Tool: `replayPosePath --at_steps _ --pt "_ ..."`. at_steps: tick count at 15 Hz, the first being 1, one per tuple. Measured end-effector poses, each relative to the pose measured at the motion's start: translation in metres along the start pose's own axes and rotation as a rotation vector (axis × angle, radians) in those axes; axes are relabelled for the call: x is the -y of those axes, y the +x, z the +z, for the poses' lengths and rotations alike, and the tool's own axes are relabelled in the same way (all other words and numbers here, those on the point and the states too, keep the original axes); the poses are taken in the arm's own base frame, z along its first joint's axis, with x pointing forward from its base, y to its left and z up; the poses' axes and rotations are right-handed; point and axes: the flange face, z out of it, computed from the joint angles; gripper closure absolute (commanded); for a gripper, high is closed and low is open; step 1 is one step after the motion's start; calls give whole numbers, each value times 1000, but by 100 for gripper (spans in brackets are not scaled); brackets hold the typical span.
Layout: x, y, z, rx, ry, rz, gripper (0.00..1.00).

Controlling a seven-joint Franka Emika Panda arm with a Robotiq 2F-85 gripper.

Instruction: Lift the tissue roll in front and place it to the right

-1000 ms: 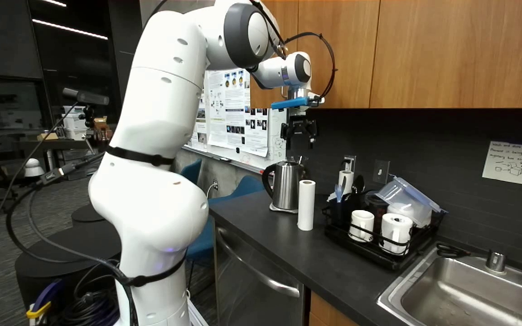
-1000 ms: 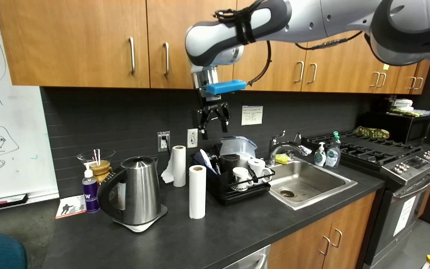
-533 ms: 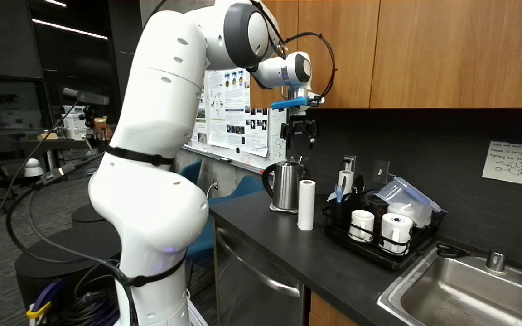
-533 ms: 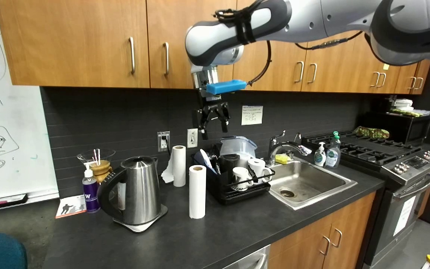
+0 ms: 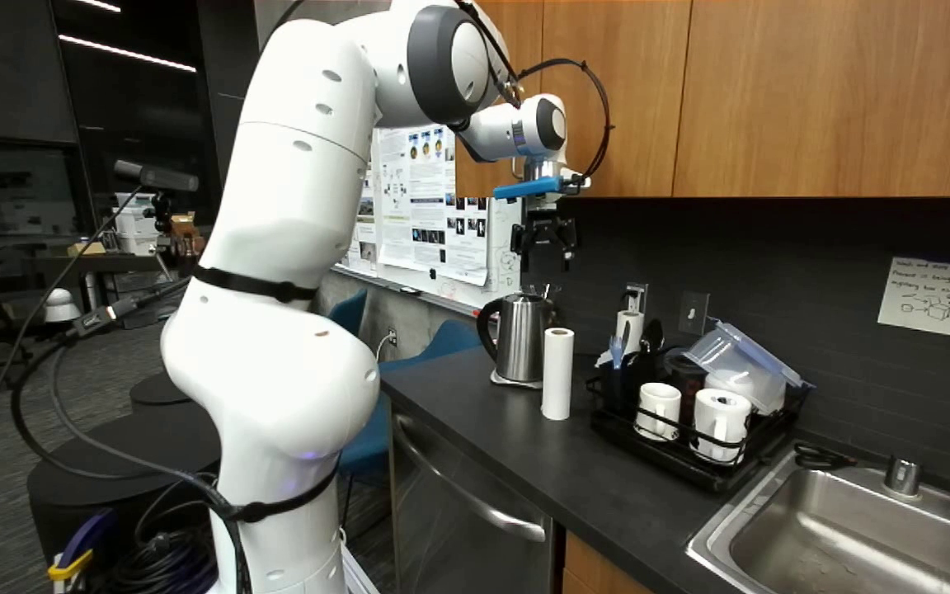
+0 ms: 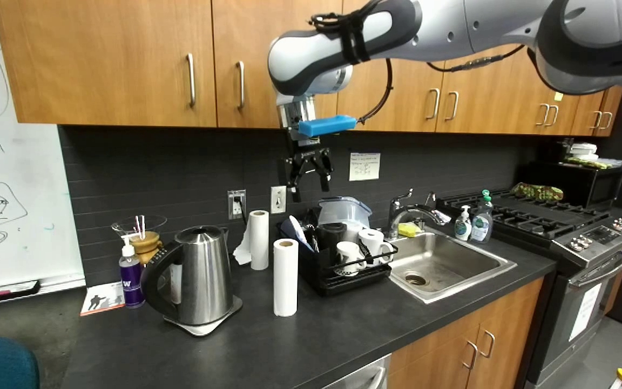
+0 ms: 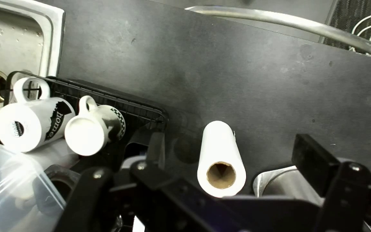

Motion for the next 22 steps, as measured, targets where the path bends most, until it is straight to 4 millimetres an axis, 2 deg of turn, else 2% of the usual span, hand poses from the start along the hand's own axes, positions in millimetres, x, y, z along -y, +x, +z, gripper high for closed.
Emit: replayPosePath --at_steps 4,10,12,14,19,22 --pt "-3 0 2 5 13 10 0" --pt "-37 10 21 -1 91 88 0" --pt "-38 18 24 -43 112 97 0" --pt "-27 27 27 -78 118 83 0" --pt "30 38 44 -92 113 1 0" --pt "51 40 56 -79 106 -25 0"
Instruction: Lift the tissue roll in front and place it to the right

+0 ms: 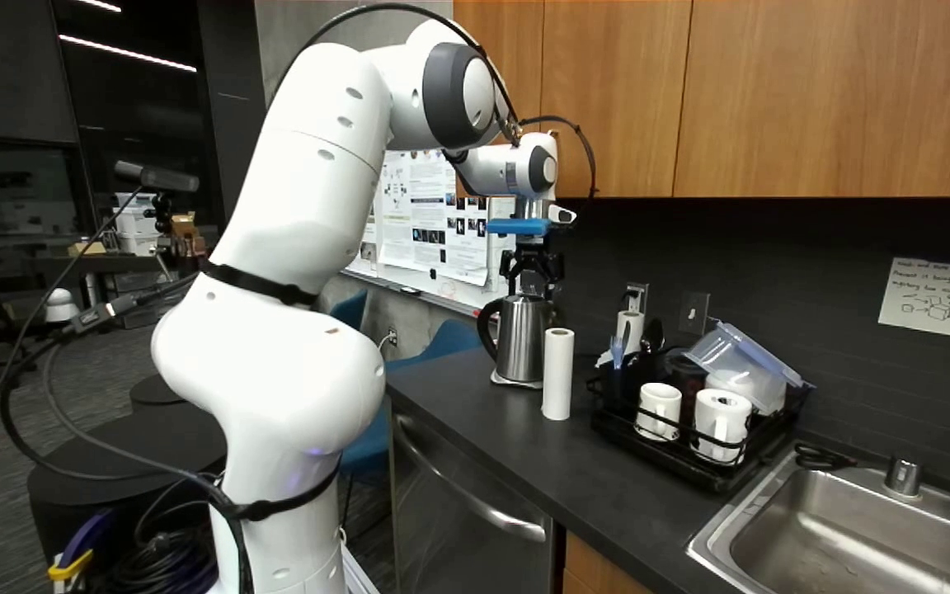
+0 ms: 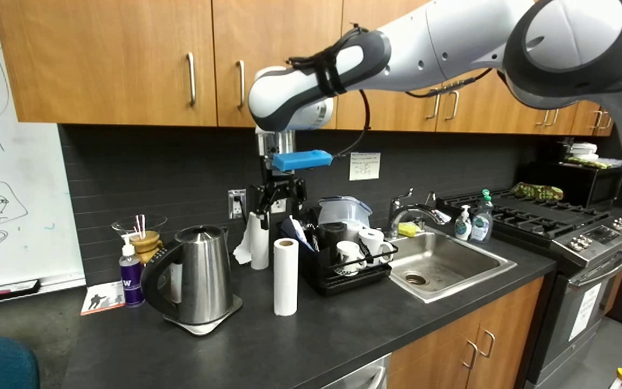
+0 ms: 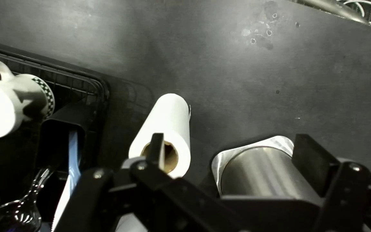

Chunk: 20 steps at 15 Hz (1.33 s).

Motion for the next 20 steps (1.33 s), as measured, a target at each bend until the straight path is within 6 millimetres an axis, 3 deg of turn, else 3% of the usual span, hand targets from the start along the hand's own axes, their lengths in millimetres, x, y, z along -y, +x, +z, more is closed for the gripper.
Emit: replayPosePath --at_steps 4,10,13,17,20 --pt "2 4 26 36 -19 8 0" --pt "-29 14 54 52 -82 63 0" --pt "-33 19 46 14 -82 72 0" --pt "-22 25 28 -37 -68 60 0" --pt "-14 27 24 -49 -57 51 0"
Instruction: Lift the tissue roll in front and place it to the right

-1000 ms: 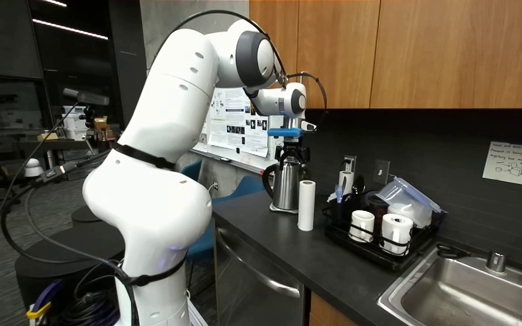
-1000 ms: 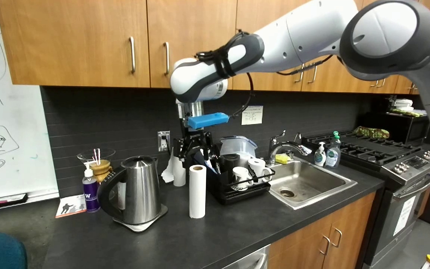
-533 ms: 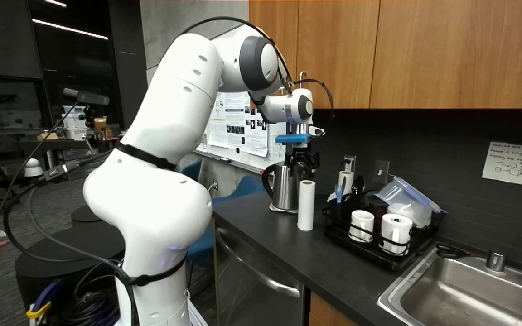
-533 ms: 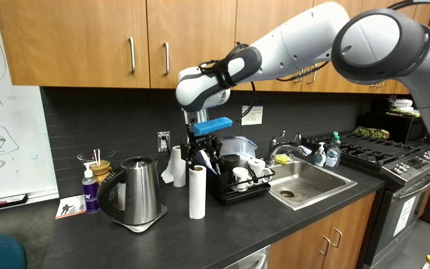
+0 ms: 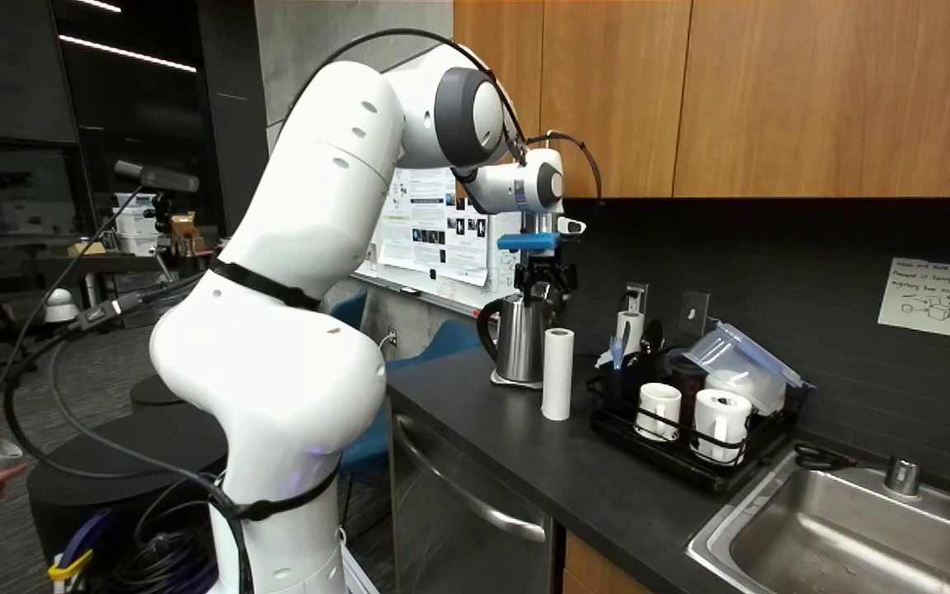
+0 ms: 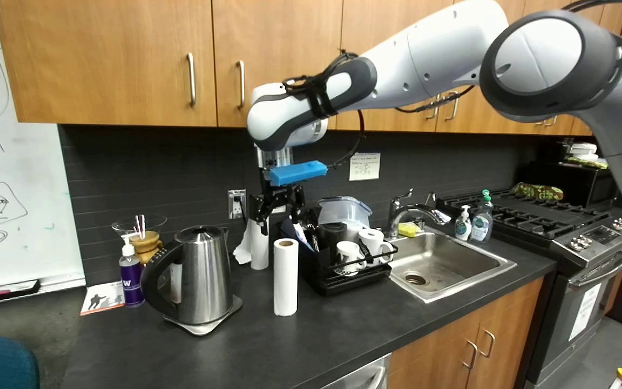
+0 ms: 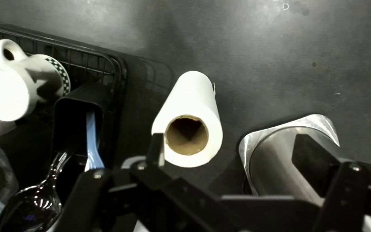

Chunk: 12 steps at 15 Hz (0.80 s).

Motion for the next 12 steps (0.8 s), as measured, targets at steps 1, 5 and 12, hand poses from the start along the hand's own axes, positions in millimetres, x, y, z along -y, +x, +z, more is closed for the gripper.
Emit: replayPosePath --at_steps 1,5,12 --pt "1 1 3 2 1 -1 0" --pt "1 9 34 28 0 7 0" --pt "-15 22 58 36 -16 68 0"
